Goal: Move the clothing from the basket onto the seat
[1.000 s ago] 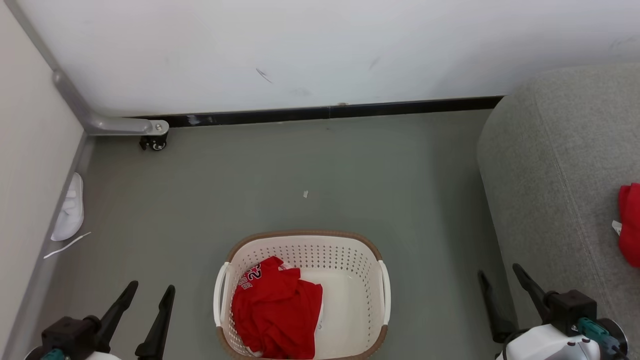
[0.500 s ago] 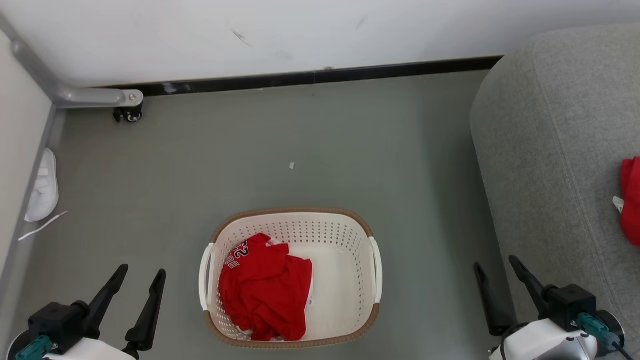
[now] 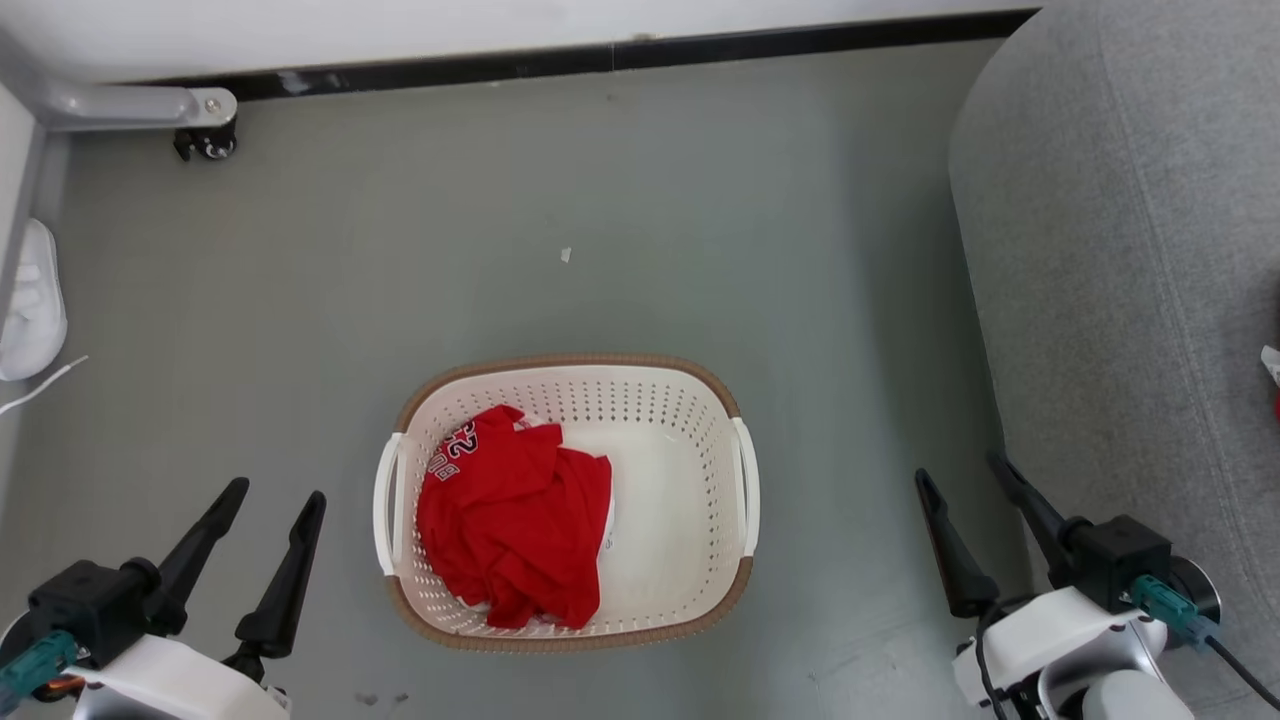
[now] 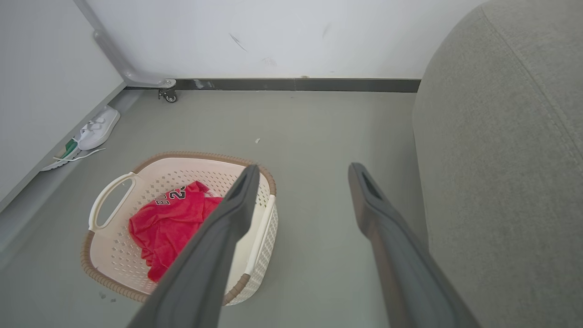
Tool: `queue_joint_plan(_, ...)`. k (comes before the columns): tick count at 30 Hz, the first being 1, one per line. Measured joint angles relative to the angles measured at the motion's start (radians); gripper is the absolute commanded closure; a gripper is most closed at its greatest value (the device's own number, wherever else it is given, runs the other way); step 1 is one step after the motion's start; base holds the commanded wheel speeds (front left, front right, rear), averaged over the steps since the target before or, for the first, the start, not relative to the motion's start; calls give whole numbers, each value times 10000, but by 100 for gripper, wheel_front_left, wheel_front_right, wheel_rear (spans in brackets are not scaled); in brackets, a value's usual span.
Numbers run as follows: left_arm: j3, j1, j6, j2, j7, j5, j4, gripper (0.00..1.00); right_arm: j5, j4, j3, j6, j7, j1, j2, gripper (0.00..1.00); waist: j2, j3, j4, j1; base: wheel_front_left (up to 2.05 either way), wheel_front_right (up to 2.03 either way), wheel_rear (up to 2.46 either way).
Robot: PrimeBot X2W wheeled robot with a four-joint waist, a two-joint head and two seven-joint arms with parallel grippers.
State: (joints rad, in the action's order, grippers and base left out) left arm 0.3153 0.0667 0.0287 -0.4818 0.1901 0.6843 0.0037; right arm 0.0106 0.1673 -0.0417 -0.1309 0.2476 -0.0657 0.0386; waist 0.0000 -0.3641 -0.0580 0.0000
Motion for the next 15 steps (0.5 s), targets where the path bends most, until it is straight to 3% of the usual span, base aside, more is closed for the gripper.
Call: queue_joint_plan(15,-242,515,196,-487,-58,2,-309,0,155,-316,-313,0,2,-890,19,0,0,-1304,-70,0,0,0,0)
